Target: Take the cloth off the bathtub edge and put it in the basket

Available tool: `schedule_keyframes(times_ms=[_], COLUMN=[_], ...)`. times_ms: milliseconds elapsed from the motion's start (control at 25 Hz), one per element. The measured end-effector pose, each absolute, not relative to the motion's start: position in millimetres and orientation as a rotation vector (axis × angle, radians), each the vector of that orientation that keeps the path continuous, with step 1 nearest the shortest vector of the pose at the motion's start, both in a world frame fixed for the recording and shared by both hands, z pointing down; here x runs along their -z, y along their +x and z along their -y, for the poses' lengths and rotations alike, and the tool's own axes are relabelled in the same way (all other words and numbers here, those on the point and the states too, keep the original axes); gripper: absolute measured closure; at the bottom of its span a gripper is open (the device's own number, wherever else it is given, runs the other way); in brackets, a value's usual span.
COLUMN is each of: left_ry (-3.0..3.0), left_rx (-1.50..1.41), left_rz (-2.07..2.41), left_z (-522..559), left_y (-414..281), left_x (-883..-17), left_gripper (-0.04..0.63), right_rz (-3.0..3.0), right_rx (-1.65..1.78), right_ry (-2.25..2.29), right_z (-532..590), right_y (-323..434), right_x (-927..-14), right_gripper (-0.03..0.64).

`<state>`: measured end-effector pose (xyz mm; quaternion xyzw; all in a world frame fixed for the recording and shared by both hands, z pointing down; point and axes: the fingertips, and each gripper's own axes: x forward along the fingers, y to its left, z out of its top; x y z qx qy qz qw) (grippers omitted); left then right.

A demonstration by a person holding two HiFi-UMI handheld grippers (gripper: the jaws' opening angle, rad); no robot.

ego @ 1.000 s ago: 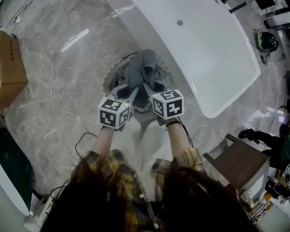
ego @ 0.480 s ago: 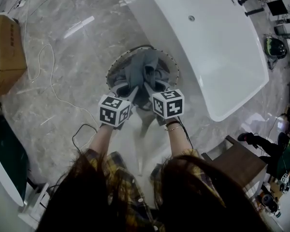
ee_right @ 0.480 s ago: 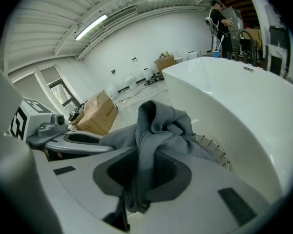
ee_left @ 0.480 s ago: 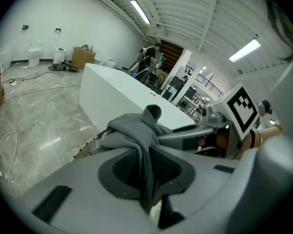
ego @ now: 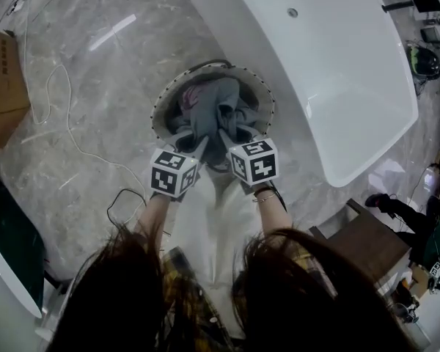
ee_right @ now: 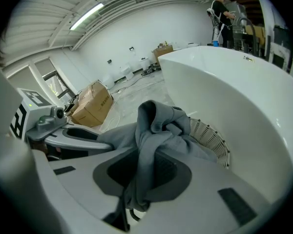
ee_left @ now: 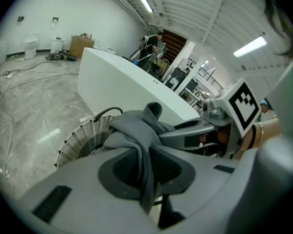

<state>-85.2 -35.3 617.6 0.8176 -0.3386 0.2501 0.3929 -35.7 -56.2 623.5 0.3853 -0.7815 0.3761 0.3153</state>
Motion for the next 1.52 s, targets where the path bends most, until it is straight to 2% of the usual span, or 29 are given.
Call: schedule_keyframes(times_ms=[680, 880, 1040, 1520], left_ry=[1.949, 2.013, 2.017, 1.882], left_rx=[-0.781, -0.797, -0.811, -0.986], left_rz=[0.786, 0.796, 0.783, 0.655], left_z=[50.8, 78.1, 92.6, 49.7], left_y=[-84.7, -81.1, -78.1, -83.9], left_x=[-721.1, -722.1, -726.8, -782.8], left_gripper=[0.531, 0.531, 0.531, 0.529], right_rz=[1.911, 1.943, 1.926, 1.778], right_rx=[-1.049, -0.903, -0.940, -1.008], right_ry=[0.975, 1.013, 1.041, 0.838], right_z=[66.1, 92.8, 107.1, 59.7], right_y=[-27.3, -28.4, -25.0, -26.4], right_x=[-733.8, -735.3, -742.2, -804.4], right_gripper=[0.541, 0.542, 0.541, 0.523])
